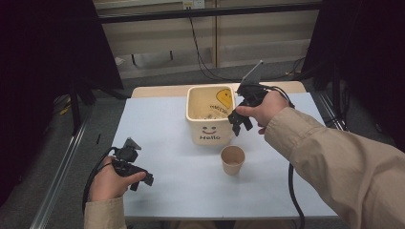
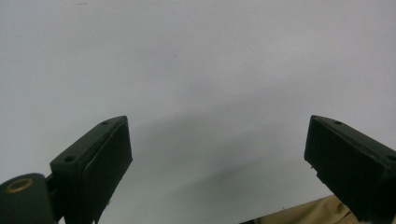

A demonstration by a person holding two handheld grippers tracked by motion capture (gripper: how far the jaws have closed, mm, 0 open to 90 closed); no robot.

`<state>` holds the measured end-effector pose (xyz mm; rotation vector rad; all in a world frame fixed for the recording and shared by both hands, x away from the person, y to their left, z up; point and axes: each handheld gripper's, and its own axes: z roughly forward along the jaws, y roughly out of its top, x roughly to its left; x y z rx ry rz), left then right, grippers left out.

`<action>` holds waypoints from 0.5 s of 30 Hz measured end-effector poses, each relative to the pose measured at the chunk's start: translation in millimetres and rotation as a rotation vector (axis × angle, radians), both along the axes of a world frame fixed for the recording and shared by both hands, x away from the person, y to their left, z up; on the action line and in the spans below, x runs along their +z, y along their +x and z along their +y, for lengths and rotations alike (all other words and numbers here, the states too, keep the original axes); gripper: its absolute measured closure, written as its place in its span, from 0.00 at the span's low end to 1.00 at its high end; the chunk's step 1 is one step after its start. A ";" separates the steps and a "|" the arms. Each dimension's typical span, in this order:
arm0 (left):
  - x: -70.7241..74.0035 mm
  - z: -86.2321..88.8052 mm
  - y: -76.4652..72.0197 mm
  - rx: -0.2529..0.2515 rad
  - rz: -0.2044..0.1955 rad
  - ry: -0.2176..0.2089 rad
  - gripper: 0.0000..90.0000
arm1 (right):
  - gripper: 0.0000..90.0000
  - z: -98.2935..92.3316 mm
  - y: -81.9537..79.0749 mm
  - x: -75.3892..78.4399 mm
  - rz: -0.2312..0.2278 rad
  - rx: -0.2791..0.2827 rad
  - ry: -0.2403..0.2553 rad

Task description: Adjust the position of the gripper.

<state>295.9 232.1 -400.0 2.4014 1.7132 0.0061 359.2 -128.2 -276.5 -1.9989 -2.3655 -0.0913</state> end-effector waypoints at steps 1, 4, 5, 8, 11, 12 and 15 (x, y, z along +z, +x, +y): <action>0.0 0.1 0.1 0.001 0.000 0.000 0.08 | 0.11 0.5 0.1 0.5 -0.002 -0.002 0.000; -0.1 -0.3 0.2 0.000 0.002 0.001 0.08 | 0.10 4.5 0.1 1.8 -0.006 -0.004 -0.002; 0.5 -0.3 0.5 -0.002 0.011 0.001 0.08 | 0.10 11.0 -0.4 1.4 -0.011 0.010 0.001; -0.1 -1.7 0.0 0.006 0.001 -0.007 0.08 | 0.10 18.0 -0.6 0.9 -0.012 0.021 0.004; 0.7 -0.5 0.0 -0.002 0.003 -0.002 0.08 | 0.10 34.0 -0.9 -2.7 -0.010 0.047 0.005; 1.4 -0.1 0.1 -0.004 0.011 -0.004 0.08 | 0.10 35.9 -0.9 -3.2 -0.011 0.049 0.010; 0.6 0.6 -0.5 0.002 -0.002 -0.005 0.08 | 0.10 39.7 -0.4 -4.8 -0.011 0.051 -0.002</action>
